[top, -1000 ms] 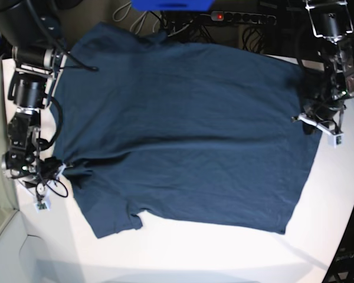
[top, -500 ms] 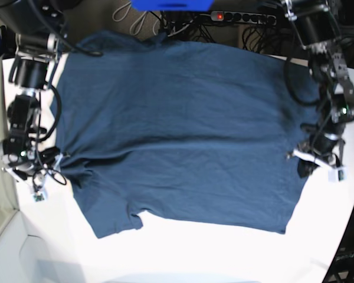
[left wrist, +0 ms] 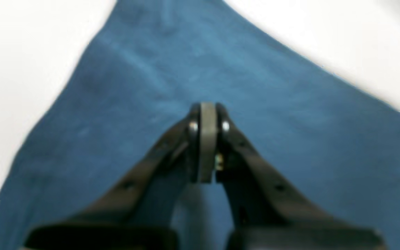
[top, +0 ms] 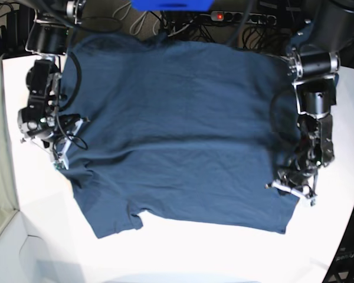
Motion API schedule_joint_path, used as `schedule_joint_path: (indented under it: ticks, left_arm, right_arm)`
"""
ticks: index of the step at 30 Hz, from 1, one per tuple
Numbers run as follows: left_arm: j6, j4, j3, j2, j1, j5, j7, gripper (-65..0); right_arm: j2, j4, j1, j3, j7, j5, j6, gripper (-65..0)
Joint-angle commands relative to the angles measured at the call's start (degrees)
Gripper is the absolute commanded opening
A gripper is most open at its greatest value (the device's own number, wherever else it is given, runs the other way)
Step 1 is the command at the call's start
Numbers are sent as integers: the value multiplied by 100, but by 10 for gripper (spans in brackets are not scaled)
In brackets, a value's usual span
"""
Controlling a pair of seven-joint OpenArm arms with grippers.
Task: Layout the t-shirt on the table in an organized manner, then fold the t-shirt properly
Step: 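Grasp the shirt side edges with both grippers at mid-body, then pull the held side edges apart with both grippers to stretch the shirt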
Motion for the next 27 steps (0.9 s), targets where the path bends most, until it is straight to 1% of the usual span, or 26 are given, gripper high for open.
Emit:
schedule_joint_path:
  ticks: [1, 3, 4, 7, 8, 9, 12, 17, 21, 25, 27]
  left_arm:
    - [-12, -8, -12, -86, -114, 63, -228, -646]
    - [-12, -122, -20, -121, 10, 274, -369, -646]
    - [-12, -122, -20, -200, 106, 318, -413, -646]
    - [-38, -87, -29, -306, 344, 327, -413, -646]
    - [-38, -78, -29, -323, 414, 327, -413, -646]
    - [-38, -78, -56, -420, 475, 327, -413, -646]
    - [-47, -78, -363, -569, 739, 327, -413, -646]
    - [-56, -60, -970, -701, 1012, 327, -377, -646]
    - [-56, 45, -1040, -736, 1065, 327, -351, -646]
    - [-56, 599, -1014, -693, 1267, 327, -333, -646]
    - [-56, 942, -1031, -684, 1311, 327, -61, -646]
  right_arm:
    - [67, 48, 128, 15, 114, 21, -30, -650]
    - [76, -189, 172, 15, 123, 21, -30, -650]
    - [76, -330, 181, 15, 184, 21, -30, -650]
    - [93, -691, 181, 15, 510, 21, -30, -650]
    - [146, -814, 181, 15, 606, 21, -30, -650]
    - [190, -919, 181, 15, 685, 21, -30, -650]
    - [269, -1148, 190, 15, 791, 21, -30, -650]
    - [410, -1183, 322, 15, 756, 21, -30, -650]
    - [568, -1165, 331, 15, 738, 21, -30, -650]
    - [595, -1165, 339, -3, 738, 12, -30, -650]
    - [682, -1183, 375, -20, 729, 12, -30, -650]
